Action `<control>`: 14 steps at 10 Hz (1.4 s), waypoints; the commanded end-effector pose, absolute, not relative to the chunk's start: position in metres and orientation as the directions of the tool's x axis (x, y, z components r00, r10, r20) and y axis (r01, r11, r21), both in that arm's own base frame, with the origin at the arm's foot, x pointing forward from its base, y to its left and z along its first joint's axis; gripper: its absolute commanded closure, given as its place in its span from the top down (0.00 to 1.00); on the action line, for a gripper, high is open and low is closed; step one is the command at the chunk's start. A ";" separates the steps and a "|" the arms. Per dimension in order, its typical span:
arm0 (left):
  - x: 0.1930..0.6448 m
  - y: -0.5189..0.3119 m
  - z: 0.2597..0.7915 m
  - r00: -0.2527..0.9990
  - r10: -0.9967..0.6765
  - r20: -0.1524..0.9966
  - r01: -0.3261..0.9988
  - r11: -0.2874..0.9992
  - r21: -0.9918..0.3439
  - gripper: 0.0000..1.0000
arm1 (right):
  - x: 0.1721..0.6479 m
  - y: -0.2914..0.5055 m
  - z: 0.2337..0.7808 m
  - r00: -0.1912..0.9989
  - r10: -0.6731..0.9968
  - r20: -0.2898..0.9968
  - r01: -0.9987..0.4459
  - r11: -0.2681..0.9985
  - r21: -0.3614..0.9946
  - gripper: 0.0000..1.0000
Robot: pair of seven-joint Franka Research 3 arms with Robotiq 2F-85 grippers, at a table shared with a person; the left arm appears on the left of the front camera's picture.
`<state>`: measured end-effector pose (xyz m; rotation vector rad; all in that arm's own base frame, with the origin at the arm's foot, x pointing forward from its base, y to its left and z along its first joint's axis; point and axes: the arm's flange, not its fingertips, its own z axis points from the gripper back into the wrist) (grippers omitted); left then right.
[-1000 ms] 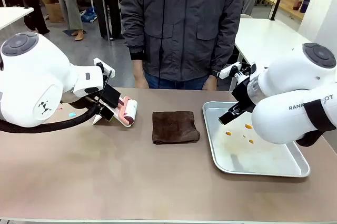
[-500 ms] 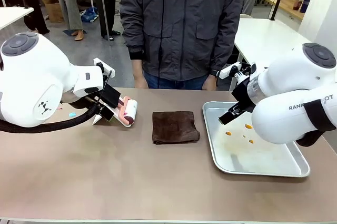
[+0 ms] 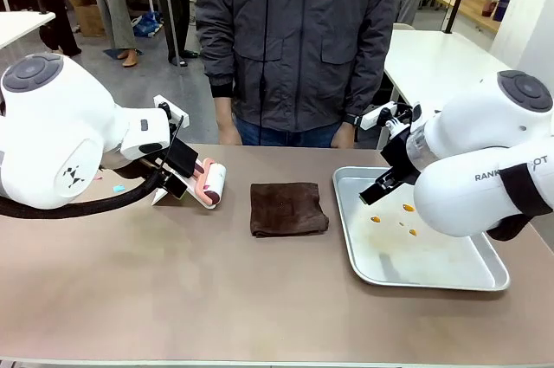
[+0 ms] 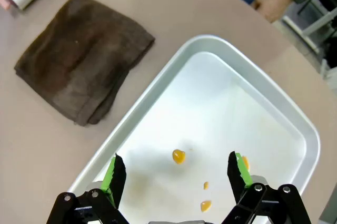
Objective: Clean the surface of the table.
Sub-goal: Hold the Lint Roller with your left hand and the towel with your right hand.
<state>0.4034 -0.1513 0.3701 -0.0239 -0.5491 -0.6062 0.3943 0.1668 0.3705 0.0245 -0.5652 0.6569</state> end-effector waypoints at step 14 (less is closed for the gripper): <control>0.353 0.042 0.479 0.947 -0.004 0.320 0.238 0.676 -0.697 1.00 | 0.255 0.013 0.472 0.939 -0.150 0.309 -0.158 0.610 0.776 1.00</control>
